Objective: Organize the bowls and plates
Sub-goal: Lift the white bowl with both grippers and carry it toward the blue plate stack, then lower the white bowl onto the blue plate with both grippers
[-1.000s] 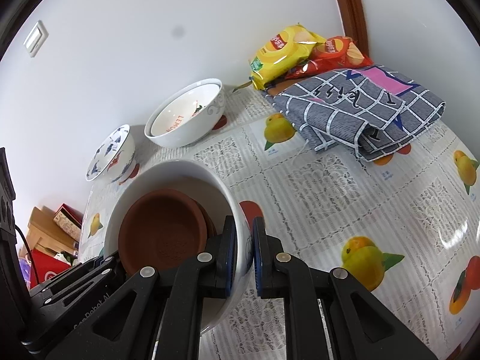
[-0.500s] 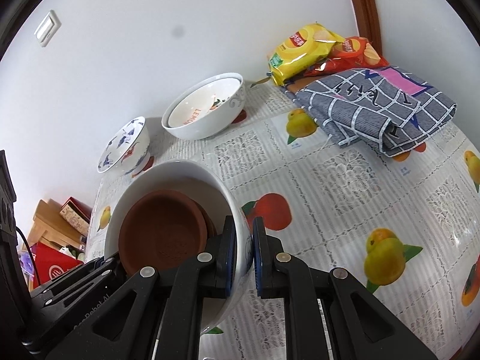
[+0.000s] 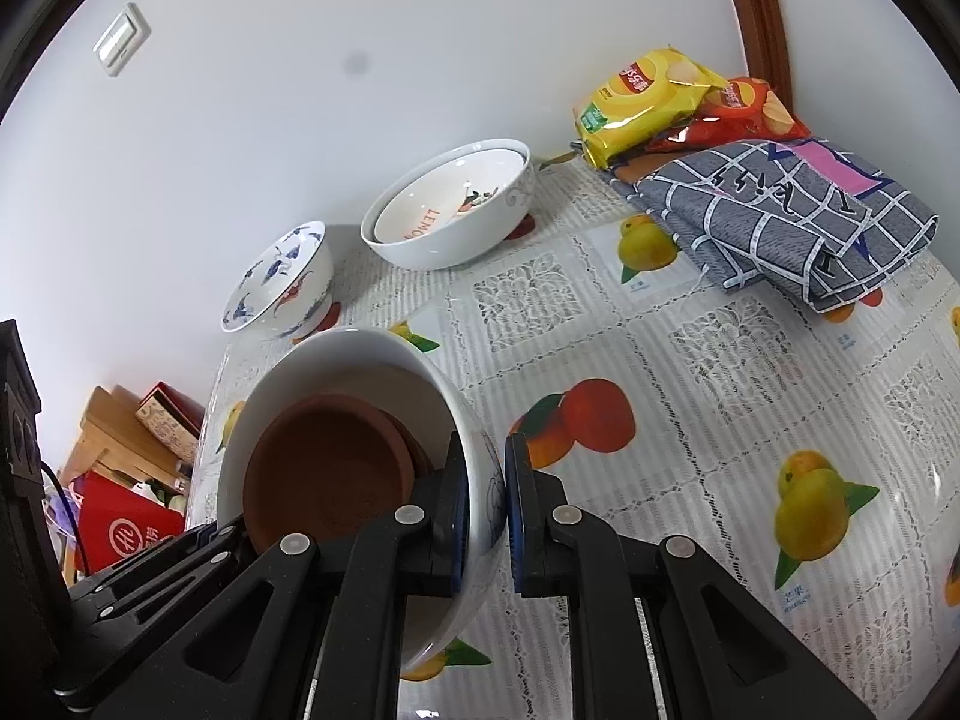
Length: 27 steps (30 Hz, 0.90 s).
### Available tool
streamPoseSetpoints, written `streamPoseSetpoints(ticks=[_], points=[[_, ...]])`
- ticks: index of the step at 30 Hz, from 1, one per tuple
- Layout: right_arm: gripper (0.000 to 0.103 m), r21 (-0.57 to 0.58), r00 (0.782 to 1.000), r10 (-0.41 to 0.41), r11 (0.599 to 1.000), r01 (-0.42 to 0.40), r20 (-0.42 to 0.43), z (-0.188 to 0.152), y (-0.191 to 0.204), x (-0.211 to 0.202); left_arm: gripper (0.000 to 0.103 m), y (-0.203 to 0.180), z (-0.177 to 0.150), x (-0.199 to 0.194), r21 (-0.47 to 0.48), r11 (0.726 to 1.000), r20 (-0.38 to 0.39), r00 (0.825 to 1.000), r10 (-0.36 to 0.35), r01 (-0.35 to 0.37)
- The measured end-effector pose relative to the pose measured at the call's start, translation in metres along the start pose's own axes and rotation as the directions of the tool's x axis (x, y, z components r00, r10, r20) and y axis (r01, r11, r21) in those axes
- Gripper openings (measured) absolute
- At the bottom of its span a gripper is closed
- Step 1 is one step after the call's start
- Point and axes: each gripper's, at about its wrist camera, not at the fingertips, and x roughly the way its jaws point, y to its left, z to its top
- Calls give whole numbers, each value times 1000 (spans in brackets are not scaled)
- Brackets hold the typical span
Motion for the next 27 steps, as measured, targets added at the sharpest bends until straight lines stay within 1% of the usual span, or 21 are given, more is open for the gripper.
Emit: streamPoseSetpoints(ticks=[6, 11, 21, 27], points=[[11, -5, 1000, 12, 1000, -12, -3, -1, 7, 1, 10, 9, 1, -5, -10, 1000, 7, 1000, 7, -7], [11, -21, 1000, 22, 1000, -22, -9, -1, 20, 3, 10, 21, 3, -9, -25, 1000, 11, 1000, 17, -17], [11, -68, 999, 49, 996, -50, -22, 0, 59, 14, 10, 58, 9, -17, -66, 996, 22, 998, 62, -60], [11, -87, 997, 67, 994, -70, -33, -5, 79, 23, 10, 78, 7, -18, -88, 993, 21, 996, 85, -83]])
